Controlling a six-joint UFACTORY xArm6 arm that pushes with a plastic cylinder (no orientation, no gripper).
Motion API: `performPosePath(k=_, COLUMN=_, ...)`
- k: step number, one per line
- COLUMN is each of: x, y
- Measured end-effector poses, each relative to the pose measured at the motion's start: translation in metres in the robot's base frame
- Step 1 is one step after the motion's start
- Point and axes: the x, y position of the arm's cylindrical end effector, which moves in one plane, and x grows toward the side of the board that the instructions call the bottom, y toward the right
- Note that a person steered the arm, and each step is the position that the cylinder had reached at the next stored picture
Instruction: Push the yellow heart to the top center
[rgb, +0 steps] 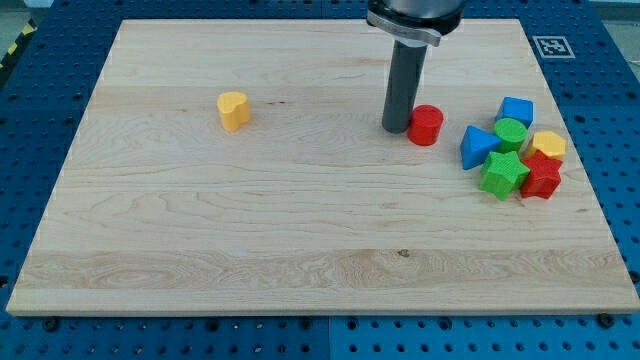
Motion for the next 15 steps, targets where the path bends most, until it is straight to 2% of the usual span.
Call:
performPosePath(k=4, x=0.0, y=0.008)
performPosePath(k=7, x=0.0, y=-0.015)
performPosePath(k=9, x=0.011, y=-0.09)
performPosePath(k=11, x=0.04, y=-0.161)
performPosePath(k=15, x=0.01, y=-0.207)
